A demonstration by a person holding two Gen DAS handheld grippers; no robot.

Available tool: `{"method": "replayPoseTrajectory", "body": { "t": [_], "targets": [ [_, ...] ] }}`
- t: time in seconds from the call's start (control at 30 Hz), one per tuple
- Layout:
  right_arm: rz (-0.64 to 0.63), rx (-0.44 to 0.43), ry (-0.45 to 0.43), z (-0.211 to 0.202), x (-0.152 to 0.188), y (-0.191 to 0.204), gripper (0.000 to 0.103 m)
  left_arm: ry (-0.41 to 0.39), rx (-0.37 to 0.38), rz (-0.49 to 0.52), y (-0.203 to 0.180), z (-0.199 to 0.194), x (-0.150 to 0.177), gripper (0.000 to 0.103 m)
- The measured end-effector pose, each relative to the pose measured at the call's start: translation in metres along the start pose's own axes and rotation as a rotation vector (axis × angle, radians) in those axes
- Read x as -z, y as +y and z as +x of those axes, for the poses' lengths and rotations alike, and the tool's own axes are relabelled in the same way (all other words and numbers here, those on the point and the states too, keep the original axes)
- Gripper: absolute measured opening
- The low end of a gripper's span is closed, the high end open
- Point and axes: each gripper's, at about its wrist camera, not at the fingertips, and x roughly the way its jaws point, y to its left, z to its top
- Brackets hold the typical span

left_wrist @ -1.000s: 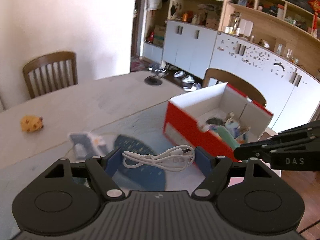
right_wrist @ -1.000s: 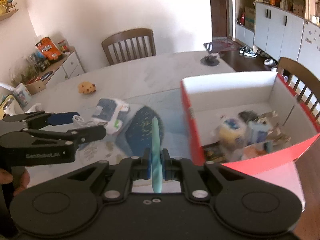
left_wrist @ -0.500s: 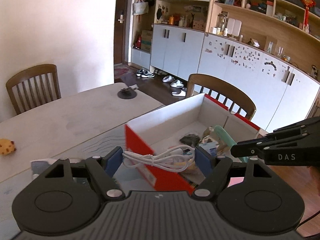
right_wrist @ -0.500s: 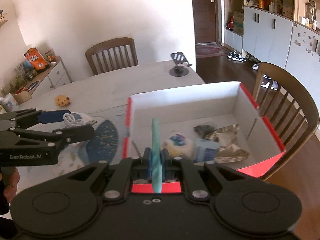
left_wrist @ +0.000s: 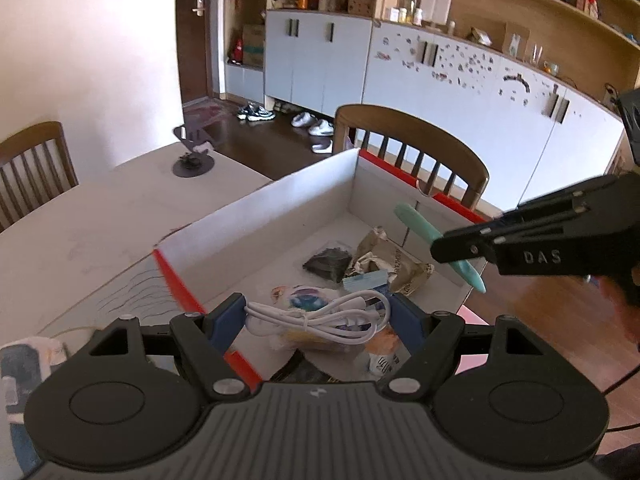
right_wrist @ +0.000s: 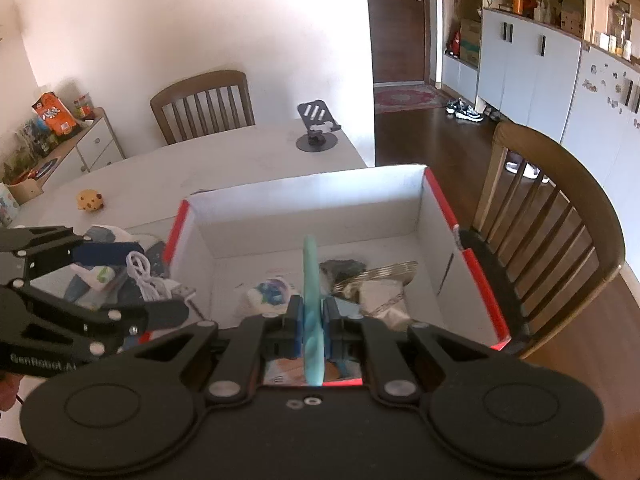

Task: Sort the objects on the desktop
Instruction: 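Carry the green stick and white cable with both tools over the box, then lower both tools into the box and open them, releasing stick and cable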

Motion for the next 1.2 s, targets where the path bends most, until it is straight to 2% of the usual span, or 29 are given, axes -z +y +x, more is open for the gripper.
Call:
{"method": "replayPoseTrajectory", "body": {
  "t": [0.13,0.37,0.57,1.2],
  "targets": [
    [0.008,0.005,0.005,0.008,-0.005,-0.013,0.009,0.03,0.009,0.015,-0.005,0.017,-0.006,0.078],
    [-0.024,0.031,0.035,0.031,-0.018,-0.031,0.009,0.11,0.072,0.017,-0.004,0.05,-0.015,0.078],
    [-0.038,0.046,0.079,0.062,-0.029,-0.043,0.009,0.179,0.076,-0.001,0.004,0.071,-0.015,0.078],
    [-0.078,0.073,0.182,0.129,-0.052,-0.042,0.009,0.285,0.089,0.039,-0.003,0.094,-0.004,0.078]
  ]
}}
